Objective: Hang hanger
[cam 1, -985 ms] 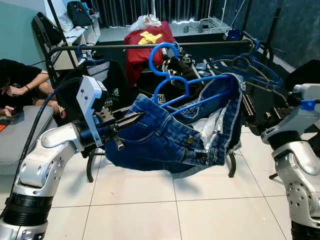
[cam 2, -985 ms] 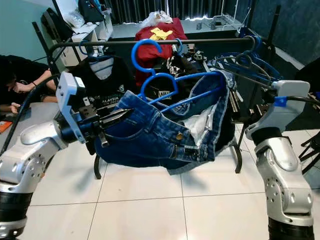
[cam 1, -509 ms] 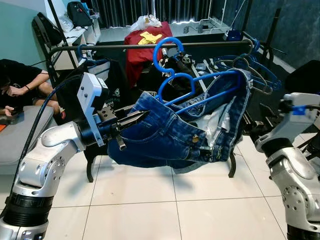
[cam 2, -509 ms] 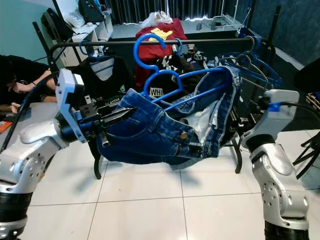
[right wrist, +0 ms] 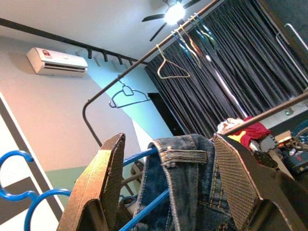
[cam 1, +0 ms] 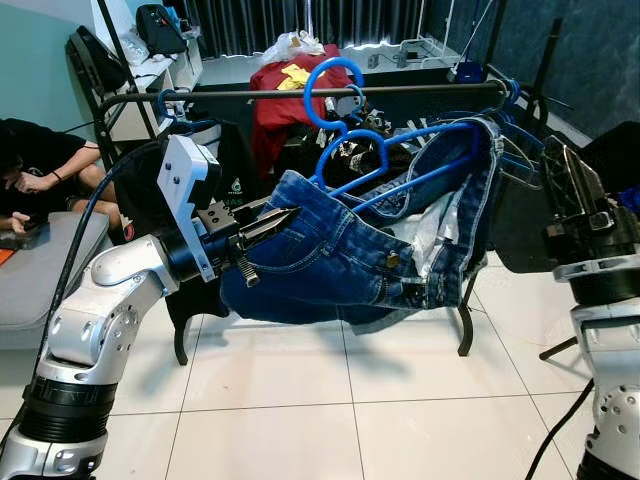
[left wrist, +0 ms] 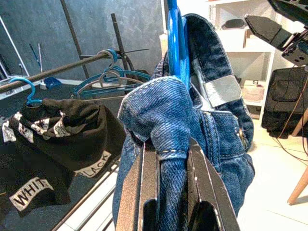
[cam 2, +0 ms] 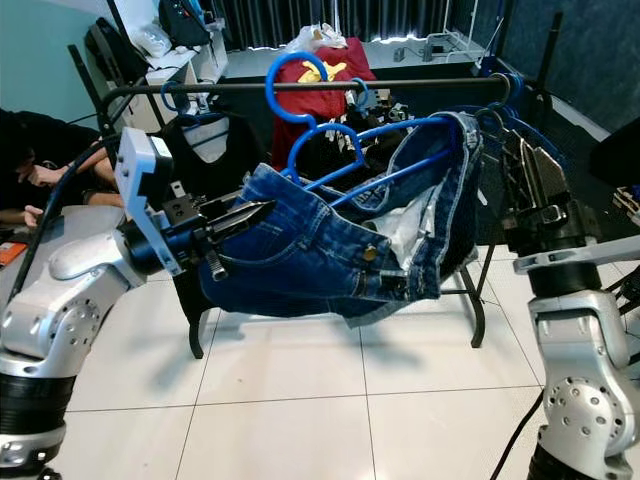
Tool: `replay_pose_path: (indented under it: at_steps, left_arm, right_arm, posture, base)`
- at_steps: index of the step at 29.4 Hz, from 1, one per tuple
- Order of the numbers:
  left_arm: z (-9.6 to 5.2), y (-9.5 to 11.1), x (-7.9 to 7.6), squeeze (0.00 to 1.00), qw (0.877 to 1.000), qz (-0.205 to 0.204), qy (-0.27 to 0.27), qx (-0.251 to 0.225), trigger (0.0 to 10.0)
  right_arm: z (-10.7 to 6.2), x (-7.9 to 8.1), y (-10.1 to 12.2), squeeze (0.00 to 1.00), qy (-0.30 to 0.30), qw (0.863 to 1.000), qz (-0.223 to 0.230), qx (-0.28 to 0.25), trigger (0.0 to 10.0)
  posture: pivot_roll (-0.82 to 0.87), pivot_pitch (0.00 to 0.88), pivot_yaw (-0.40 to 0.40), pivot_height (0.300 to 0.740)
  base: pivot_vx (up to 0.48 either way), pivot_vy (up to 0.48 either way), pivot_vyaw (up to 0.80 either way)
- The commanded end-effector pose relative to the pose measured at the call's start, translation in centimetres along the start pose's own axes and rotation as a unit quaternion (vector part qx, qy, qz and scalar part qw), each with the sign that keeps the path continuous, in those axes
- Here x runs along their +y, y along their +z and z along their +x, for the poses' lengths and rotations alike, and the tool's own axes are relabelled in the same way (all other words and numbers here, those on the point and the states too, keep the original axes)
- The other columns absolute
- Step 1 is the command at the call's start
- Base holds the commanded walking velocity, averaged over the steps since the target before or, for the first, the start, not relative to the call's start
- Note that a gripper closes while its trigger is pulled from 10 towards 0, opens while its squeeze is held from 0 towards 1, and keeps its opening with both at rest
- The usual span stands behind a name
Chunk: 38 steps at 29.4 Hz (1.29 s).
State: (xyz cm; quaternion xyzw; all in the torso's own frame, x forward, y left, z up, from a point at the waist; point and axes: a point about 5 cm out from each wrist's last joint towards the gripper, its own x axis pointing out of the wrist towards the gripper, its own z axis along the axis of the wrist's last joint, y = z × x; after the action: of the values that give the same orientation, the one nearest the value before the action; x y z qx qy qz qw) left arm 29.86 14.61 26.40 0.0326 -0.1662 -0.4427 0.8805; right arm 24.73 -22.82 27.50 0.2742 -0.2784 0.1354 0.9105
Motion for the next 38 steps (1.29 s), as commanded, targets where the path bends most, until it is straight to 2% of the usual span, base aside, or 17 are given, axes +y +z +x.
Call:
replay_pose_path:
  at_steps: [1,3,6,16,17,18,20,23,27,33,37,38]
  left_arm:
    - [0.3,1.3,0.0,0.0,0.999,0.017,-0.002,-0.033,10.0]
    - [0.5,1.4,-0.2,0.0,0.999,0.014,-0.006,-0.037,10.0]
    - [0.6,1.6,-0.3,0.0,0.999,0.014,-0.007,-0.042,10.0]
    - [0.7,1.9,-0.7,0.0,0.999,0.012,-0.015,-0.05,10.0]
    - [0.8,1.9,-0.8,0.0,0.998,0.011,-0.017,-0.052,10.0]
    - [0.9,1.8,-1.0,0.0,0.998,0.01,-0.019,-0.052,10.0]
    - [0.9,1.7,-1.0,0.0,0.998,0.009,-0.02,-0.052,10.0]
    - [0.9,1.5,-1.0,0.0,0.999,0.008,-0.016,-0.049,10.0]
    - [1.0,1.4,-1.1,0.0,0.999,0.007,-0.016,-0.049,10.0]
    - [1.1,1.4,-1.2,0.0,0.999,0.006,-0.018,-0.051,10.0]
    - [1.3,1.5,-1.5,0.0,0.998,0.004,-0.023,-0.053,10.0]
    - [1.3,1.6,-1.6,0.0,0.998,0.003,-0.025,-0.055,10.0]
  right_arm:
    - [-0.2,-0.2,-1.1,0.0,-0.015,0.999,-0.016,0.041,10.0]
    - [-0.4,-1.8,-2.6,0.0,-0.07,0.99,-0.064,0.101,10.0]
    - [-0.6,-2.7,-3.4,0.0,-0.097,0.982,-0.091,0.133,10.0]
    - [-0.7,-2.8,-4.4,0.0,-0.095,0.974,-0.111,0.171,10.0]
    - [-0.7,-2.9,-4.6,0.0,-0.094,0.973,-0.115,0.179,9.4]
    - [-0.5,-2.5,-4.5,0.0,-0.083,0.976,-0.104,0.171,10.0]
    - [-0.4,-2.2,-4.4,0.0,-0.076,0.979,-0.095,0.164,10.0]
    - [0.4,-0.2,-2.1,0.0,-0.021,0.997,-0.023,0.068,10.0]
    - [0.5,1.1,-1.1,0.0,0.018,0.999,0.007,0.03,10.0]
    - [0.5,1.7,-1.0,0.0,0.039,0.999,0.018,0.023,10.0]
    - [0.7,1.9,-2.1,0.0,0.036,0.998,0.005,0.05,10.0]
    - [0.9,1.5,-2.8,0.0,0.017,0.997,-0.013,0.074,10.0]
  posture:
    - [-0.17,0.0,0.063,0.74]
    - [-0.17,0.0,0.062,0.74]
    - [-0.16,0.0,0.061,0.74]
    - [-0.16,0.0,0.058,0.74]
    - [-0.16,0.0,0.058,0.74]
    - [-0.16,0.0,0.057,0.74]
    - [-0.16,0.0,0.057,0.74]
    - [-0.16,0.0,0.058,0.74]
    - [-0.17,0.0,0.06,0.74]
    - [-0.17,0.0,0.06,0.74]
    - [-0.16,0.0,0.058,0.74]
    - [-0.16,0.0,0.057,0.74]
  base:
    - [0.0,0.0,0.0]
    - [0.0,0.0,0.0]
    - [0.0,0.0,0.0]
    - [0.0,0.0,0.0]
    - [0.0,0.0,0.0]
    - [0.0,0.0,0.0]
    - [0.0,0.0,0.0]
    - [0.0,0.0,0.0]
    - [0.0,0.0,0.0]
    - [0.0,0.0,0.0]
    - [0.0,0.0,0.0]
    - [0.0,0.0,0.0]
